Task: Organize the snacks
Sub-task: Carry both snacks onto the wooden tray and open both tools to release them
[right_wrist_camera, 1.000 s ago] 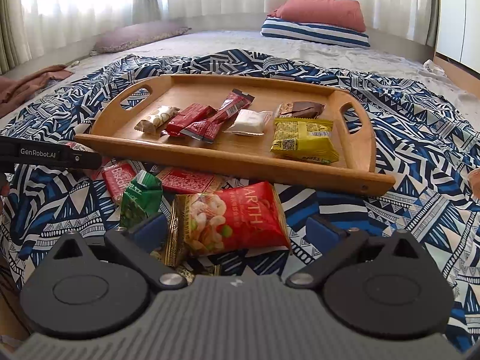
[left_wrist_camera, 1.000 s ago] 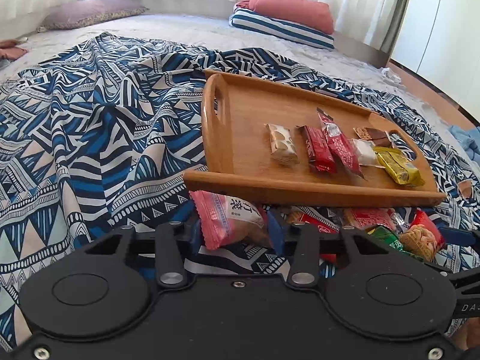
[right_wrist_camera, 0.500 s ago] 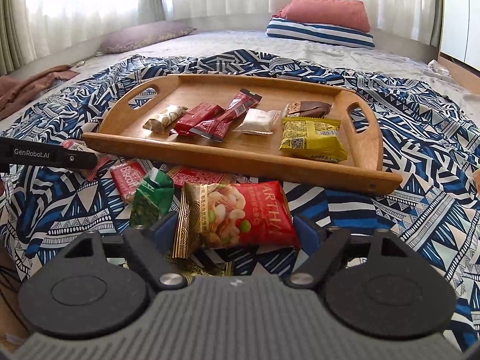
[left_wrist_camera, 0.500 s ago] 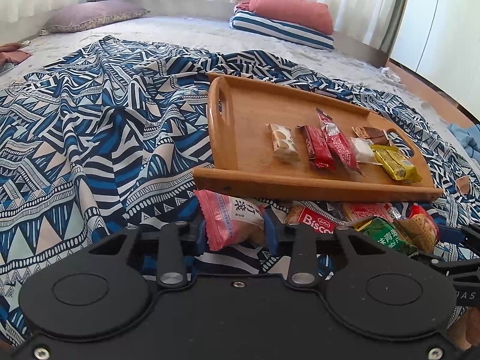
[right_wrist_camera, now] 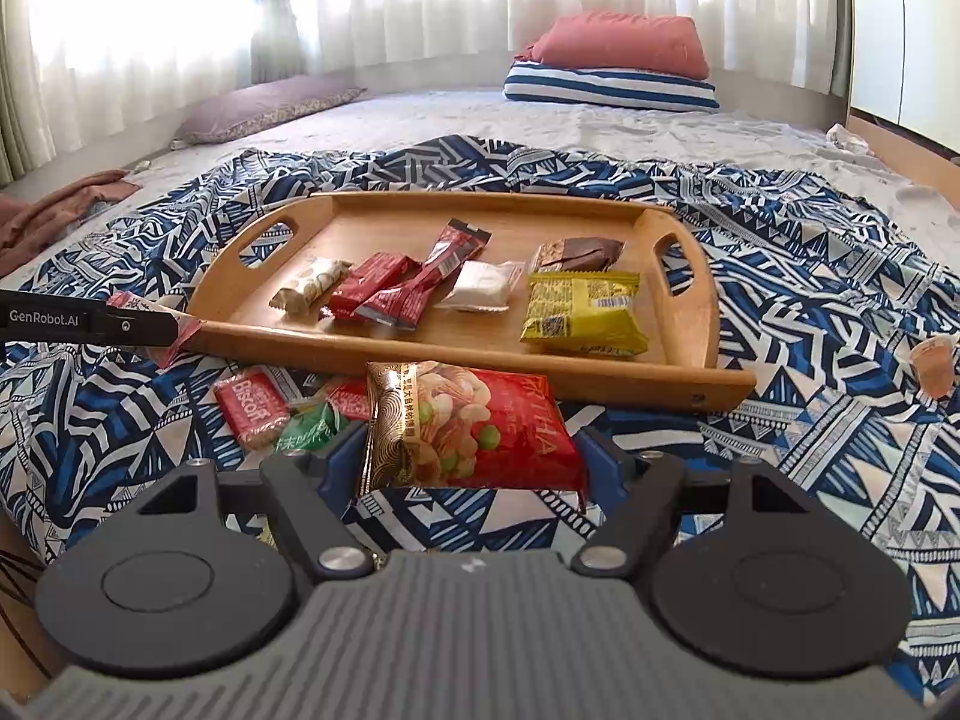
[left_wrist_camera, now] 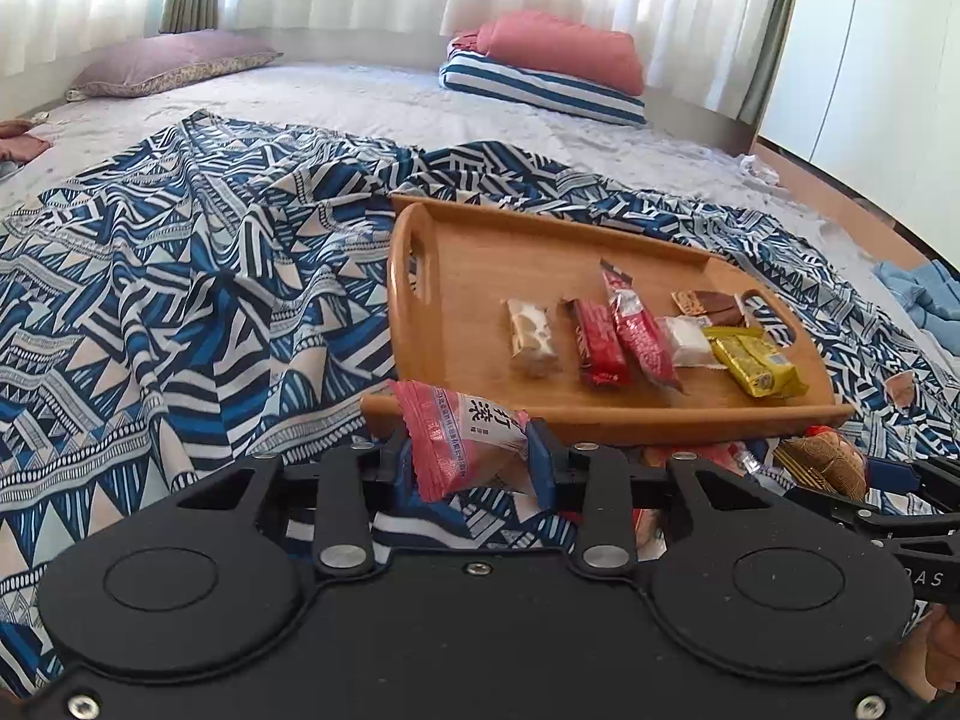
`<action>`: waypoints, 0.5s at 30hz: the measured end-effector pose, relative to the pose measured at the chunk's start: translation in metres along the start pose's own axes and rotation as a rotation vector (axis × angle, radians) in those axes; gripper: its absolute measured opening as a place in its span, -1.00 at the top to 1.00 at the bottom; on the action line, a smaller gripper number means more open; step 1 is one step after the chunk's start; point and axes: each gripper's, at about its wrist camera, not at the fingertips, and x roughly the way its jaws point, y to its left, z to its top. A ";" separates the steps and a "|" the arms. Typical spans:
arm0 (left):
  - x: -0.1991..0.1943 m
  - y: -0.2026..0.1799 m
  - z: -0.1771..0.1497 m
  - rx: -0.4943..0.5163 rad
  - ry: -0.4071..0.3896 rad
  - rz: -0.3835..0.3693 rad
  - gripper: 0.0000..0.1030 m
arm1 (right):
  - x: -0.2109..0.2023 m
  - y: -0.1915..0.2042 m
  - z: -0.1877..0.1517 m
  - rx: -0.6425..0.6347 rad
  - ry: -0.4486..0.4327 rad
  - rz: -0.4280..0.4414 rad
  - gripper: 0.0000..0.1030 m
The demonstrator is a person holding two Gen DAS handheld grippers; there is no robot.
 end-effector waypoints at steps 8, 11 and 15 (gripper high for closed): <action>0.003 -0.009 0.026 0.002 -0.023 -0.032 0.33 | -0.002 -0.005 0.025 -0.017 -0.034 -0.047 -0.46; 0.008 -0.012 0.040 0.004 -0.033 -0.046 0.33 | 0.003 -0.010 0.039 -0.021 -0.035 -0.068 -0.46; 0.019 -0.017 0.062 -0.001 -0.043 -0.062 0.33 | 0.014 -0.018 0.059 -0.029 -0.032 -0.092 -0.46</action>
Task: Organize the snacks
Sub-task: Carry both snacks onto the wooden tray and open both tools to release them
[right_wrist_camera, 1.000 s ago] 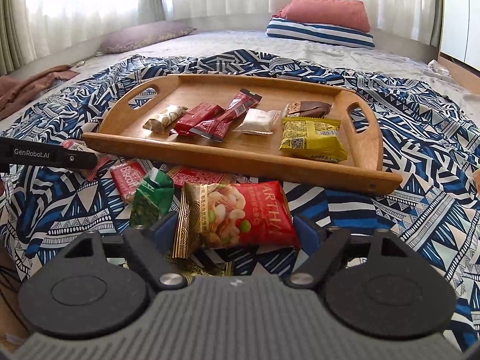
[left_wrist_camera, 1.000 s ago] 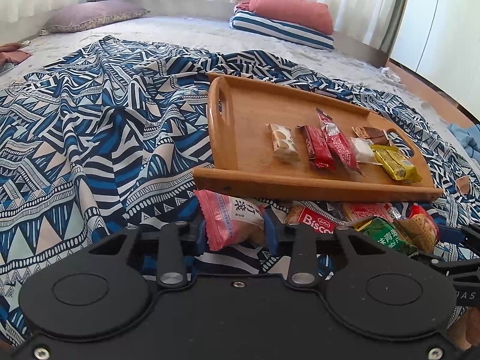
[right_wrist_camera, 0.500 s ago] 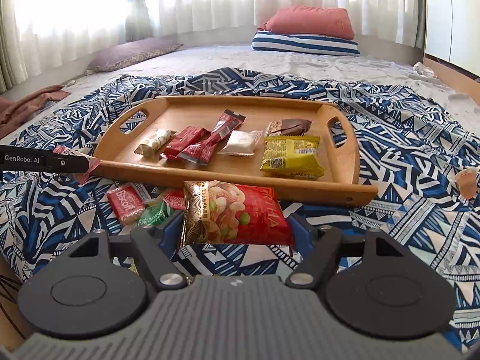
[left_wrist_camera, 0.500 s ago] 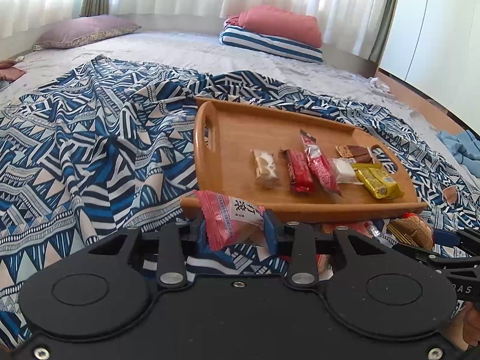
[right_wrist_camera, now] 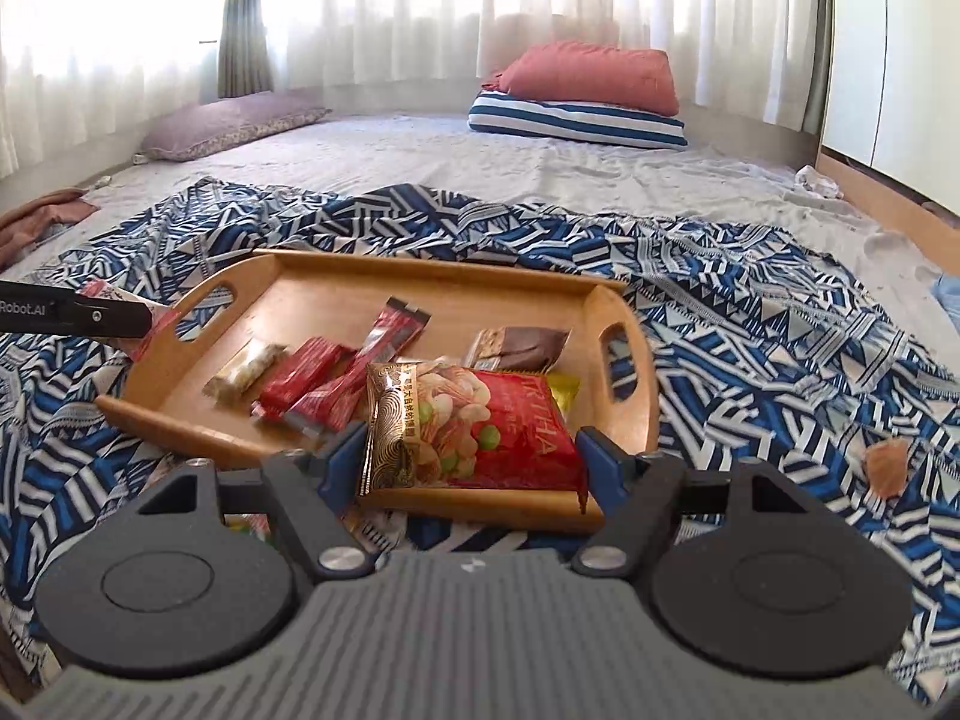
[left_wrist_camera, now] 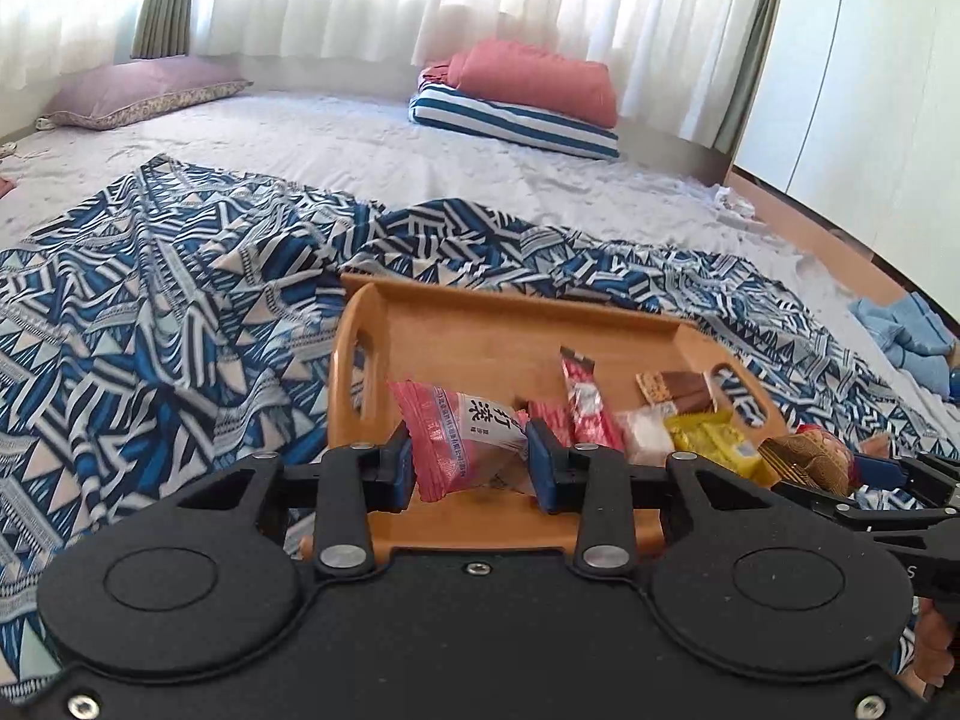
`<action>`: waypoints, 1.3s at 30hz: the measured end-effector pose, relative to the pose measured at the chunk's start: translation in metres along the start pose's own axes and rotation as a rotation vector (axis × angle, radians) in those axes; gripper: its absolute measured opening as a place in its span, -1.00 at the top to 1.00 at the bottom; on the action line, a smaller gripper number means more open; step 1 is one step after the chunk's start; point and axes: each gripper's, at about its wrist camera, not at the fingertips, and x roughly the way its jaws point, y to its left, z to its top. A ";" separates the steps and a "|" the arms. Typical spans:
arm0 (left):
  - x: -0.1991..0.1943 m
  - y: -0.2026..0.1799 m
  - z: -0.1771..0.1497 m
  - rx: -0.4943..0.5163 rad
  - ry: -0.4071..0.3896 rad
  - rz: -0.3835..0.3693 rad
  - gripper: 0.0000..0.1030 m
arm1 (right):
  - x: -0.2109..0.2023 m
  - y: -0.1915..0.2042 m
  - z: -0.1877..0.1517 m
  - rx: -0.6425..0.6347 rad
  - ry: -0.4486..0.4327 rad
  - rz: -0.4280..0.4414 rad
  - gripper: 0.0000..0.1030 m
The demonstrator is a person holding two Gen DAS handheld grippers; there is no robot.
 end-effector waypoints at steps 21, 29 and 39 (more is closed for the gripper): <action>0.132 0.000 0.048 -0.155 0.134 -0.054 0.33 | 0.137 -0.039 0.090 -0.003 0.133 -0.038 -0.46; 0.156 -0.003 0.038 -0.160 0.160 -0.061 0.33 | 0.178 -0.034 0.087 -0.010 0.176 -0.065 -0.47; 0.163 0.000 0.035 -0.167 0.163 -0.073 0.32 | 0.193 -0.027 0.080 -0.033 0.184 -0.080 -0.47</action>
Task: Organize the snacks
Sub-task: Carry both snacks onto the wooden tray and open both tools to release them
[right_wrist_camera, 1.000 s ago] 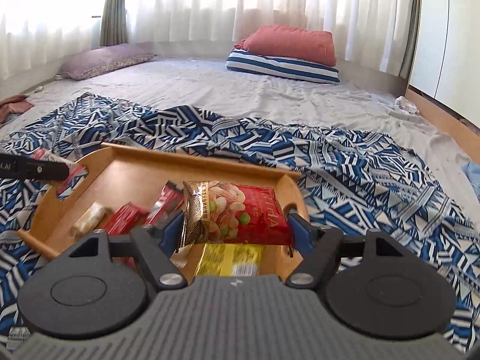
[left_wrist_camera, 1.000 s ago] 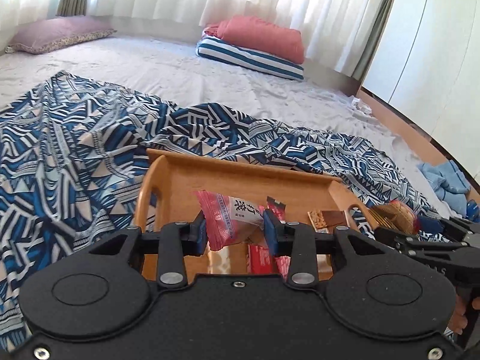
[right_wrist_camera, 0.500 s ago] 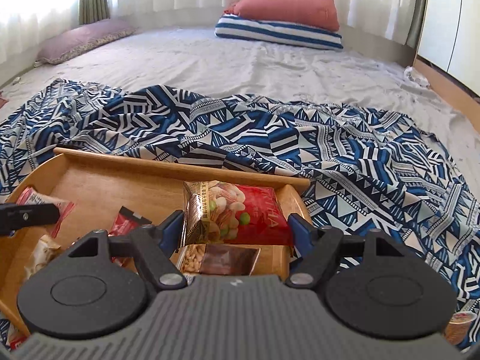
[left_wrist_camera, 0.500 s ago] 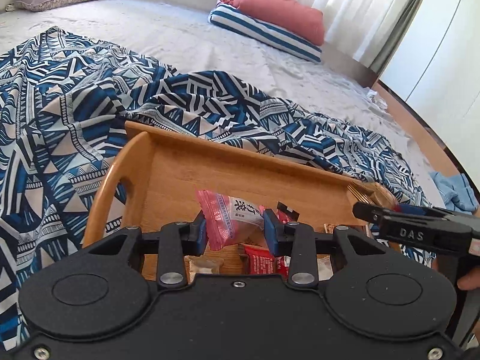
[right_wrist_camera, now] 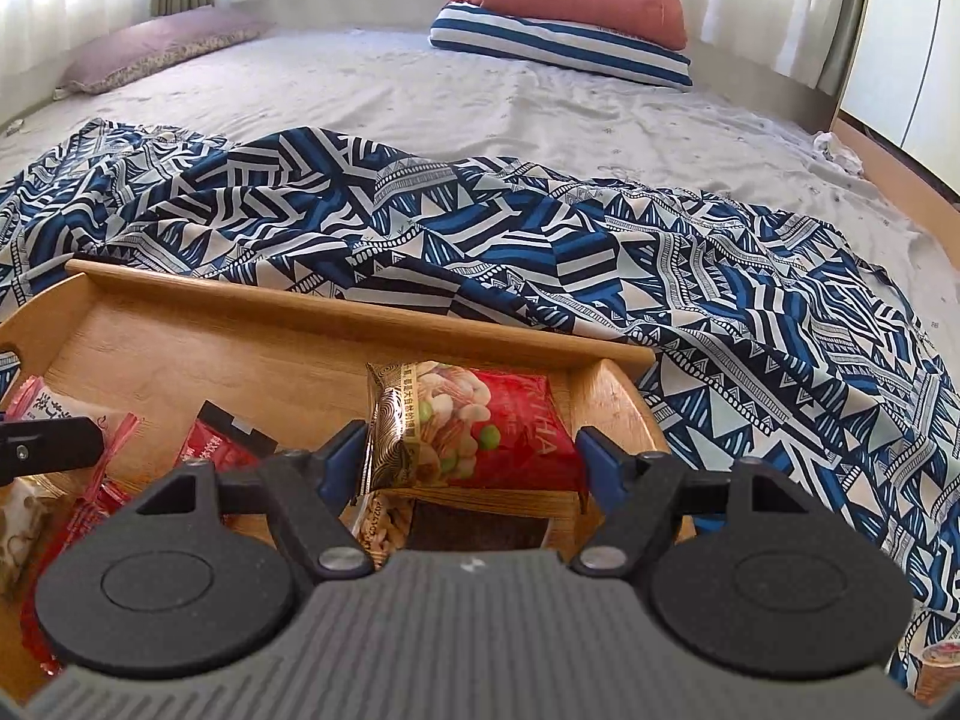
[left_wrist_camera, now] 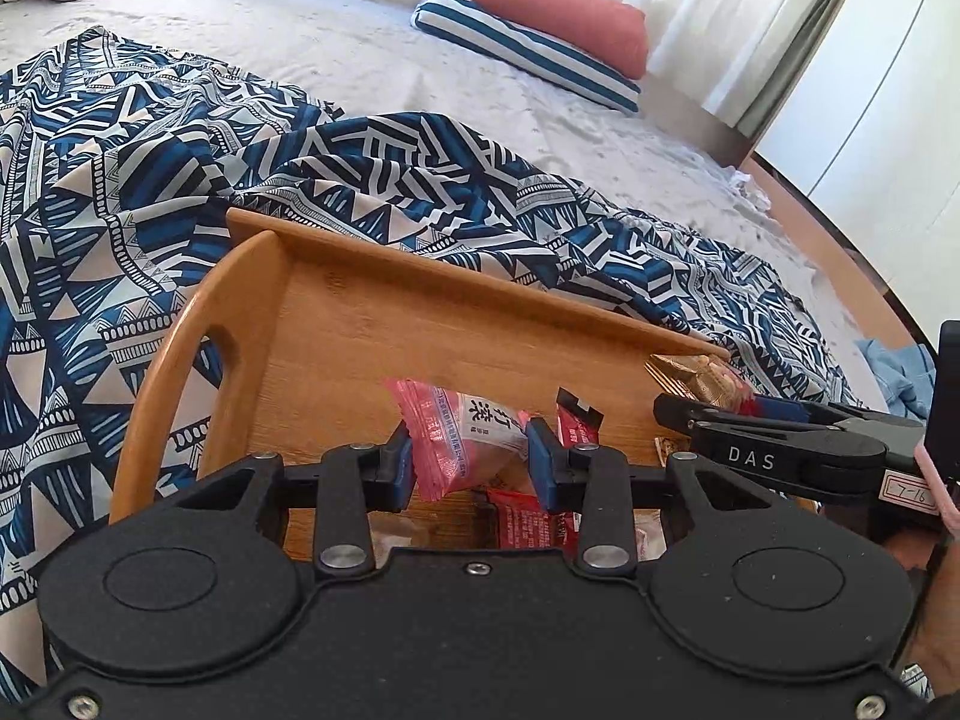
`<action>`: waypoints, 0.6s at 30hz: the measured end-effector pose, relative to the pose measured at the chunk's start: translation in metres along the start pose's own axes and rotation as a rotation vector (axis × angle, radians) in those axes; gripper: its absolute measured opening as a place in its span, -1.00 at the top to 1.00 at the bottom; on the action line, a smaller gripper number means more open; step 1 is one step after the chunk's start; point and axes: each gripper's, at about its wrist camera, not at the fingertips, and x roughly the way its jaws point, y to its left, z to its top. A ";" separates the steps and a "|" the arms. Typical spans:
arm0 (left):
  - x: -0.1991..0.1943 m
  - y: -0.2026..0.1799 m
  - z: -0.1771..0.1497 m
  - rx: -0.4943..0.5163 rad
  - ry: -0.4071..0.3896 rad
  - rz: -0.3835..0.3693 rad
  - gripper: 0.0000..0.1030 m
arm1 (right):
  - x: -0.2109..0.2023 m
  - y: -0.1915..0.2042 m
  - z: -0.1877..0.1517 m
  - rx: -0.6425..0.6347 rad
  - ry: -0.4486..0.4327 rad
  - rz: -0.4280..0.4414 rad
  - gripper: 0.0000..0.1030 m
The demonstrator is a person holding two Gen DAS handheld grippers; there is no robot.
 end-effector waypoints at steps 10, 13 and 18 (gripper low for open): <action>0.002 0.000 -0.005 0.021 0.013 0.029 0.32 | 0.003 0.000 -0.002 -0.011 0.006 -0.008 -0.47; 0.001 0.001 -0.007 0.013 0.016 0.025 0.32 | 0.003 -0.001 -0.003 -0.004 0.008 -0.007 -0.47; -0.003 0.000 -0.011 0.022 0.017 0.023 0.32 | 0.003 0.000 -0.009 -0.010 0.016 -0.006 -0.47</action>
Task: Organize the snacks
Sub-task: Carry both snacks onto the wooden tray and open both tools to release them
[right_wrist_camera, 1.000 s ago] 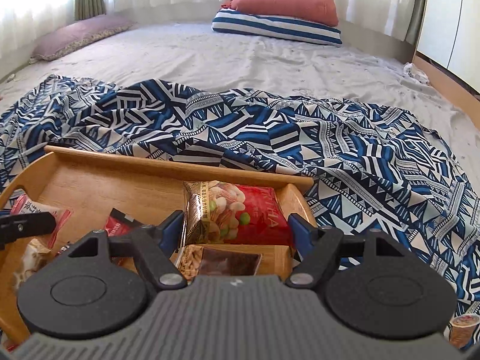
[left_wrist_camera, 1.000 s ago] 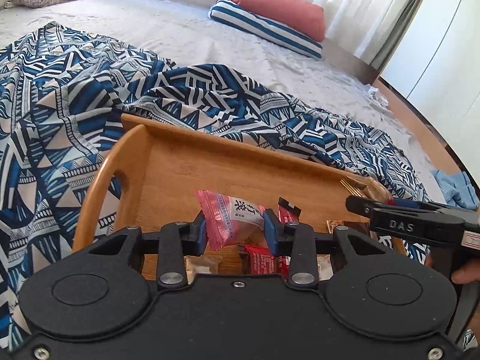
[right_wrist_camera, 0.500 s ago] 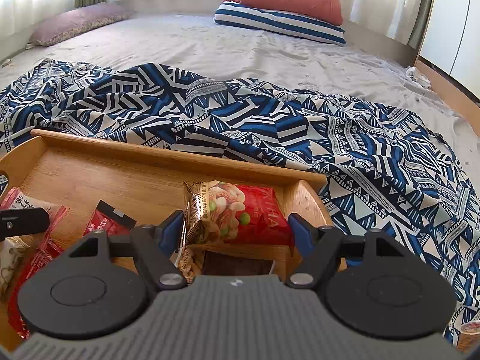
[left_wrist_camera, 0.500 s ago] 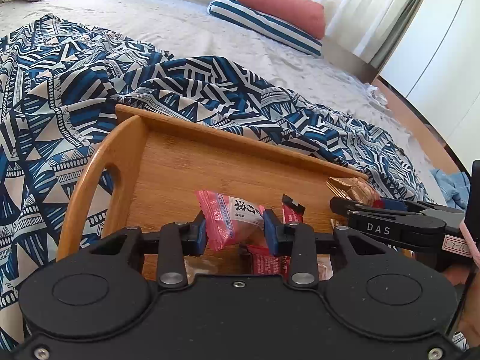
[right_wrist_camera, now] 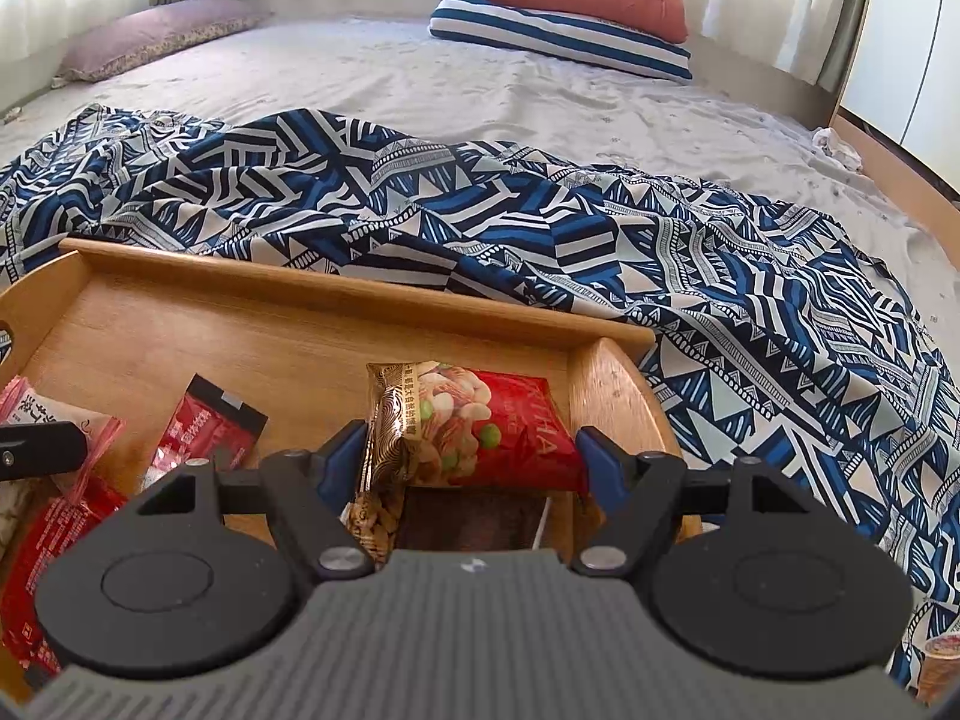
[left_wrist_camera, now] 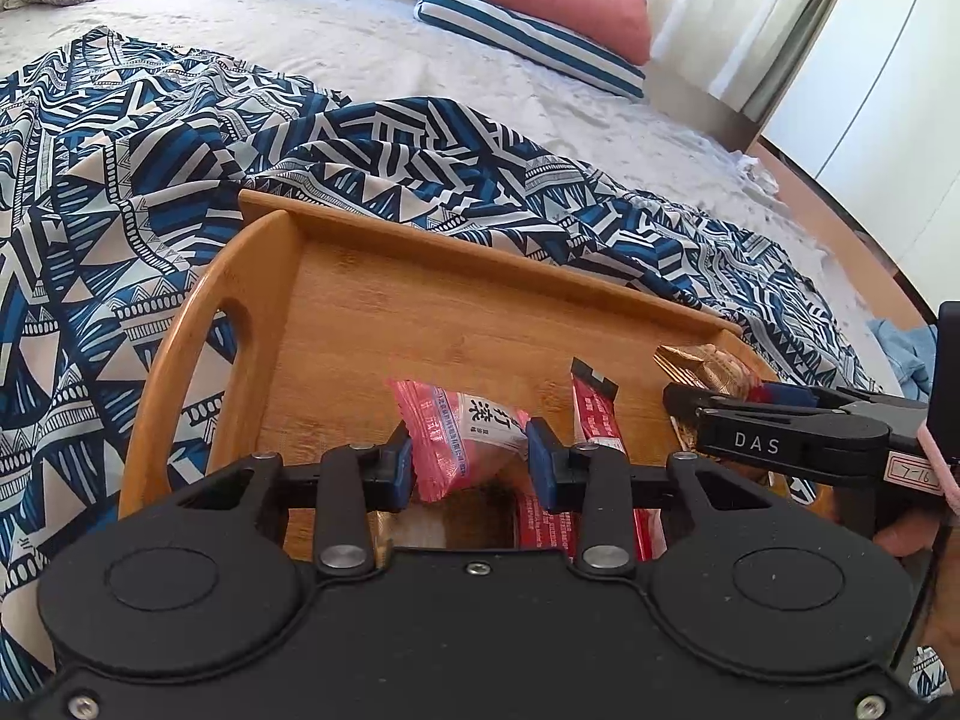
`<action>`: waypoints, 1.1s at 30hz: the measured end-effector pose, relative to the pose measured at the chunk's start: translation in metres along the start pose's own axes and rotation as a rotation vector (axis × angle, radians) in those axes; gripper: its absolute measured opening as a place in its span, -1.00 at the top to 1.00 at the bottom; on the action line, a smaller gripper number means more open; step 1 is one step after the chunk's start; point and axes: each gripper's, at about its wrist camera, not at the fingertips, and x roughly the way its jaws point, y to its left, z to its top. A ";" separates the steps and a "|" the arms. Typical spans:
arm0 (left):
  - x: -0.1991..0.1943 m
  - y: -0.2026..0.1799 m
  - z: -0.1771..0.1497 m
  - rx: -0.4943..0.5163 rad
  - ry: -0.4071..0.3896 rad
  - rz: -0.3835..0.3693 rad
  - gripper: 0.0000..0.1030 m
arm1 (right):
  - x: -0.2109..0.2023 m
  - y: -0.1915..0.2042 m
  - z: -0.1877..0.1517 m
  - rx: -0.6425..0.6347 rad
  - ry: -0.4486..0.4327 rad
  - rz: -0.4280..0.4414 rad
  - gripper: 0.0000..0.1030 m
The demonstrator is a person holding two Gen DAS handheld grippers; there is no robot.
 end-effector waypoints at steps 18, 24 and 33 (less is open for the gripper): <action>-0.017 0.001 -0.016 0.001 -0.002 -0.017 0.30 | -0.014 -0.008 -0.014 0.037 0.004 0.011 -0.67; -0.025 -0.002 -0.013 0.025 -0.033 -0.002 -0.14 | -0.021 -0.011 -0.011 0.065 -0.007 0.030 -0.76; -0.059 -0.005 -0.010 0.034 -0.119 -0.019 -0.69 | -0.051 -0.012 -0.011 0.074 -0.048 0.031 -0.81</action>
